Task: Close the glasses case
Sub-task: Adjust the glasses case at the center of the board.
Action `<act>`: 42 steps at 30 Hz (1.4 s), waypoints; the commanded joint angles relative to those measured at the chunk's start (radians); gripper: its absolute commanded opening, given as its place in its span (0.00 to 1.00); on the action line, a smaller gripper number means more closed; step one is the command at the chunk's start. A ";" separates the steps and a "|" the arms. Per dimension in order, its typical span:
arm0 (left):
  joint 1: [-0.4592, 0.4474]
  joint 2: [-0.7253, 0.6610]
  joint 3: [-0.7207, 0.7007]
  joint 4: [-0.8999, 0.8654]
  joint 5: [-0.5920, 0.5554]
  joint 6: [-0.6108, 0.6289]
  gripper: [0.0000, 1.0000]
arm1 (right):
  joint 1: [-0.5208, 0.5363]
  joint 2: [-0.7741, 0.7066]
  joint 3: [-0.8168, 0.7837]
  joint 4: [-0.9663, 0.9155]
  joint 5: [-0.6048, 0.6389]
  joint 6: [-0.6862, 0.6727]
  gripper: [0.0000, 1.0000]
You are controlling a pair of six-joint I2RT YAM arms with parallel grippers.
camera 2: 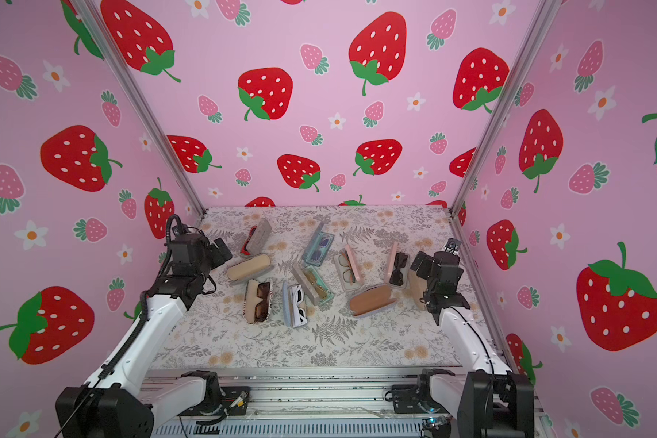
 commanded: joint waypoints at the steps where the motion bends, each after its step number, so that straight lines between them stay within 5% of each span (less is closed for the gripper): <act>1: 0.001 -0.026 -0.003 -0.002 0.197 -0.090 1.00 | -0.005 -0.073 0.078 -0.234 -0.028 0.101 0.99; 4: -0.006 0.016 0.004 0.093 0.389 -0.114 1.00 | -0.005 -0.082 0.138 -0.324 -0.155 0.117 0.99; 10: -0.145 0.239 0.214 -0.021 0.396 -0.077 0.99 | 0.013 0.039 0.343 -0.532 -0.291 0.161 0.99; 22: -0.448 0.664 0.657 -0.215 0.336 0.075 1.00 | 0.173 0.232 0.593 -0.788 -0.275 0.087 0.99; 26: -0.488 0.786 0.800 -0.309 0.296 0.121 0.99 | 0.212 0.253 0.586 -0.793 -0.287 0.094 0.99; 32: -0.502 0.893 0.934 -0.398 0.232 0.164 0.84 | 0.261 0.247 0.566 -0.800 -0.308 0.101 0.99; 37: -0.503 0.976 1.032 -0.452 0.217 0.194 0.75 | 0.284 0.231 0.541 -0.801 -0.329 0.105 0.83; 42: -0.500 1.073 1.136 -0.511 0.180 0.214 0.71 | 0.294 0.220 0.535 -0.809 -0.342 0.107 0.82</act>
